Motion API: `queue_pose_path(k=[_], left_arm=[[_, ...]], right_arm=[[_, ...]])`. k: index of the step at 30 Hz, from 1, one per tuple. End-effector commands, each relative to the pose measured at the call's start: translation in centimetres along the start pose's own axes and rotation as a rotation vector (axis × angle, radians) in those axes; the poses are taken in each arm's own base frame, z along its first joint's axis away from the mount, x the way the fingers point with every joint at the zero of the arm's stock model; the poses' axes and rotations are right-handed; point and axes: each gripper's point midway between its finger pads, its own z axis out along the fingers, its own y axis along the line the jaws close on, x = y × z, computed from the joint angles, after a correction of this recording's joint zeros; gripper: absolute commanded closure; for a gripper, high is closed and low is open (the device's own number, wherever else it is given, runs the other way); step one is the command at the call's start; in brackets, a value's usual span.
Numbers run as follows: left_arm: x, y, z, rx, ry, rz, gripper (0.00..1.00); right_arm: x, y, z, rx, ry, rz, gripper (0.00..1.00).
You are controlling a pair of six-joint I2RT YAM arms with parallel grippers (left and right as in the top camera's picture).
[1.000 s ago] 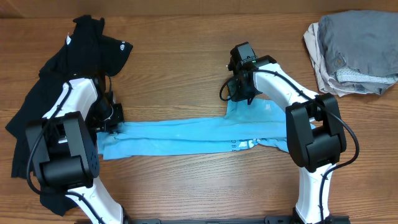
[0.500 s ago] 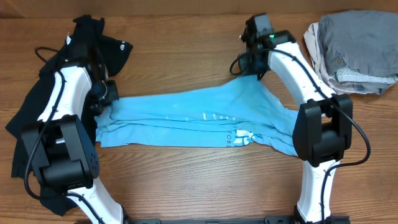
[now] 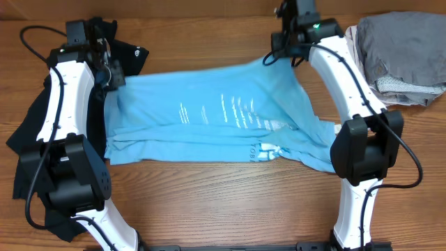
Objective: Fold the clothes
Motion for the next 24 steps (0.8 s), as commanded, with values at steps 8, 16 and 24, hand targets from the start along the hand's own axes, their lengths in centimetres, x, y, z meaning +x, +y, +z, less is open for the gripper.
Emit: queue_pose_path(k=[8, 16, 24], left_arm=[[-4.6, 0.0, -1.9, 0.008, -0.176, -0.011, 0.96], [-1.6, 0.4, -1.6, -0.007, -0.054, -0.009, 0.96], [2.1, 2.3, -1.7, -0.112, 0.095, 0.019, 0.96]], right_arm=[[-6.1, -3.0, -5.0, 0.032, -0.173, -0.014, 0.96], [1.3, -2.7, -5.8, 0.014, 0.14, 0.05, 0.96], [9.6, -2.8, -8.3, 0.043, 0.492, 0.162, 0.96]])
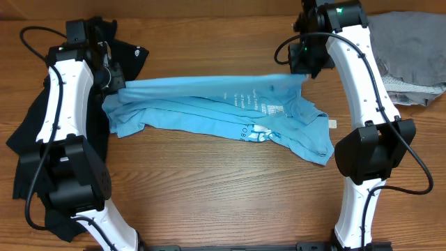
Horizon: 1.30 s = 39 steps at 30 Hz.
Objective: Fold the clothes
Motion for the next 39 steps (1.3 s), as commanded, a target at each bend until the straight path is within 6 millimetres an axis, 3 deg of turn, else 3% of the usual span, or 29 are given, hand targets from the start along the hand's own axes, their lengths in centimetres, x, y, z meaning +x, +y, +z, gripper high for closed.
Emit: queue_pose_path(k=[1, 6, 17, 26, 27, 29, 31, 35, 38, 39], left_arm=[[-0.1, 2.2, -1.0, -0.111, -0.01, 0.011, 0.96], [0.5, 3.6, -0.5, -0.172, 0.009, 0.006, 0.96], [1.3, 4.4, 1.7, -0.2, 0.035, 0.006, 0.96], [2.8, 4.5, 4.4, -0.201, 0.061, 0.008, 0.95], [2.8, 4.5, 4.4, -0.201, 0.062, 0.007, 0.89], [2.8, 4.5, 4.4, -0.201, 0.059, 0.007, 0.62], [2.7, 4.5, 4.4, -0.201, 0.058, 0.007, 0.53], [2.9, 4.3, 4.0, -0.19, 0.071, 0.007, 0.5], [2.6, 3.8, 3.3, -0.148, 0.076, 0.001, 0.46], [2.4, 3.6, 2.8, -0.122, 0.08, -0.006, 0.42]], right_arm=[[1.4, -1.3, -0.8, 0.021, 0.051, 0.092, 0.96], [3.8, -2.2, 0.5, 0.038, 0.163, 0.153, 0.96], [9.0, -2.0, 8.3, 0.019, 0.371, 0.172, 0.96], [10.9, -2.3, 12.0, 0.017, 0.4, 0.176, 0.96], [10.7, -2.3, 12.1, 0.016, 0.391, 0.174, 0.96], [10.2, -2.3, 12.1, 0.012, 0.372, 0.169, 0.86], [9.5, -2.4, 11.6, 0.008, 0.354, 0.174, 0.83], [8.1, -2.7, 9.6, 0.004, 0.324, 0.183, 0.83], [6.3, -2.7, 6.7, -0.012, 0.275, 0.166, 0.83], [5.1, -2.6, 4.6, -0.019, 0.236, 0.162, 0.79]])
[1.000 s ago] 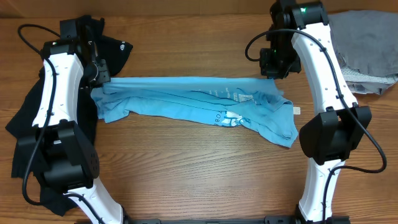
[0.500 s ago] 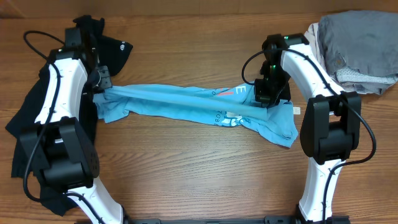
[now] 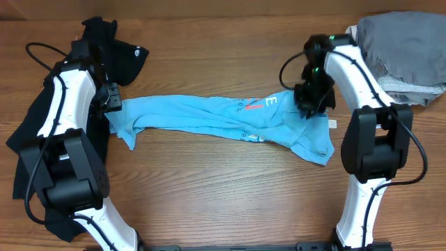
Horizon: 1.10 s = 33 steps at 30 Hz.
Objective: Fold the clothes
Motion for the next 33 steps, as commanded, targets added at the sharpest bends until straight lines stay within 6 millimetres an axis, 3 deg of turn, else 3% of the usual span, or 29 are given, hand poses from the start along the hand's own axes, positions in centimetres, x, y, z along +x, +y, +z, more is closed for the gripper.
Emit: queue_pose_path(k=[1, 4, 6, 10, 15, 22, 33], left_arm=[[-1.2, -0.3, -1.2, 0.061, -0.017, -0.016, 0.37], [-1.0, -1.0, -1.1, 0.125, -0.006, 0.002, 0.29], [-0.9, -1.6, -0.9, 0.174, 0.001, 0.02, 0.28], [-0.1, -2.7, -0.1, 0.239, 0.035, 0.032, 0.28], [3.3, -4.3, 2.0, 0.308, 0.135, 0.067, 0.35], [6.4, -4.5, 5.2, 0.299, 0.183, 0.064, 0.37], [6.1, -2.7, 6.4, 0.189, 0.16, 0.04, 0.37]], right_arm=[[-1.7, 0.7, -5.5, -0.026, -0.131, -0.03, 0.64], [-1.8, 1.2, -8.0, -0.047, -0.175, -0.045, 0.28], [-1.5, 1.9, -8.6, -0.077, -0.175, -0.095, 0.2], [-1.1, 2.0, -8.2, -0.074, -0.154, -0.096, 0.19], [-1.2, 1.9, -8.2, -0.071, -0.155, -0.096, 0.19], [-1.5, 2.0, -8.3, -0.073, -0.168, -0.106, 0.19], [-1.8, 2.0, -8.3, -0.073, -0.182, -0.118, 0.19]])
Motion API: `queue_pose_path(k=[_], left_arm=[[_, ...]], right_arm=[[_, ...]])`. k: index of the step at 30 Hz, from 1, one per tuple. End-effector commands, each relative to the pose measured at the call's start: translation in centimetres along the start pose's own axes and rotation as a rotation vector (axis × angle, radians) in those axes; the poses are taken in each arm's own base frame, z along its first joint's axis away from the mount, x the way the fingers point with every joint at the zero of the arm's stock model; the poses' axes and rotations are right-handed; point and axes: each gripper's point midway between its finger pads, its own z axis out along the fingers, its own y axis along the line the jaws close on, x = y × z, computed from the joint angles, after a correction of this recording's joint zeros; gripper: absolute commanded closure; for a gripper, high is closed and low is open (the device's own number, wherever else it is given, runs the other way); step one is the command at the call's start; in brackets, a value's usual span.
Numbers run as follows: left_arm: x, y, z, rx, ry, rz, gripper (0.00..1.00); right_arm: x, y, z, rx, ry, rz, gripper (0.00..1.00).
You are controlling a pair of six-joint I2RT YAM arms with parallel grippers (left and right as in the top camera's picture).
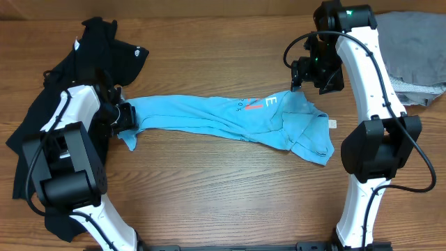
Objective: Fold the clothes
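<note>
A light blue shirt [223, 118] lies as a long, narrow, rumpled band across the table, its right end bunched into a wider flap [313, 139]. My left gripper [124, 116] sits at the band's left end, touching the cloth; its fingers are hidden from above. My right gripper [300, 78] hangs just behind the upper right corner of the shirt, where the cloth rises to a small peak. Whether either gripper pinches the cloth does not show.
A black garment [104, 52] is heaped at the back left and trails down the left side under my left arm. A pile of grey clothes [411, 49] sits at the back right. Bare wood [223, 195] lies in front of the shirt.
My right gripper has gone from resting on the shirt's right end to the far side of it, uncovering that corner. My left gripper has shifted nearer and slightly right along the left end.
First the shirt was spread wide, both grippers at its far edge. Then the far edge was nearer and the shirt half as deep. Then it was a narrow band with both grippers at its ends. Now the right gripper is back behind it.
</note>
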Motion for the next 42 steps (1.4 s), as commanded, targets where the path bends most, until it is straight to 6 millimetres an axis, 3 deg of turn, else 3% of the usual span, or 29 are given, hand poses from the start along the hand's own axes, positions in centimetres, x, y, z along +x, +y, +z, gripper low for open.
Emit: queue_pose_path(k=[1, 13, 16, 22, 27, 34, 36, 38, 42], left_arm=[[0.6, 1.4, 1.0, -0.074, 0.019, -0.013, 0.37], [-1.3, 1.9, -0.3, -0.112, -0.033, -0.032, 0.38], [-1.5, 1.6, 0.7, -0.089, -0.061, -0.029, 0.74], [-1.3, 1.2, 2.8, -0.053, -0.103, -0.028, 0.96], [-0.8, 1.0, 1.9, -0.043, -0.083, -0.042, 0.96], [-1.7, 0.3, -2.4, -0.025, -0.174, -0.032, 0.94], [-1.7, 0.2, -2.6, -0.025, -0.176, -0.027, 0.68], [-1.3, 0.3, -2.5, -0.035, -0.161, 0.012, 0.51], [-1.1, 1.7, -2.6, -0.118, -0.151, 0.031, 0.4]], right_arm=[[-0.4, 0.4, -0.5, -0.012, -0.027, -0.013, 0.19], [-0.6, 0.4, -0.5, -0.013, -0.034, -0.014, 0.19], [-0.5, 0.4, -0.5, -0.013, -0.031, -0.014, 0.19], [-0.1, 0.3, -0.5, -0.011, -0.012, -0.015, 0.19], [0.2, 0.3, -0.5, -0.009, -0.002, -0.018, 0.19], [0.2, 0.3, -0.5, -0.009, -0.002, -0.017, 0.19], [0.2, 0.3, -0.5, -0.01, -0.002, -0.017, 0.19], [0.2, 0.3, -0.5, -0.009, -0.002, -0.017, 0.19], [0.2, 0.3, -0.5, -0.009, -0.002, -0.018, 0.19]])
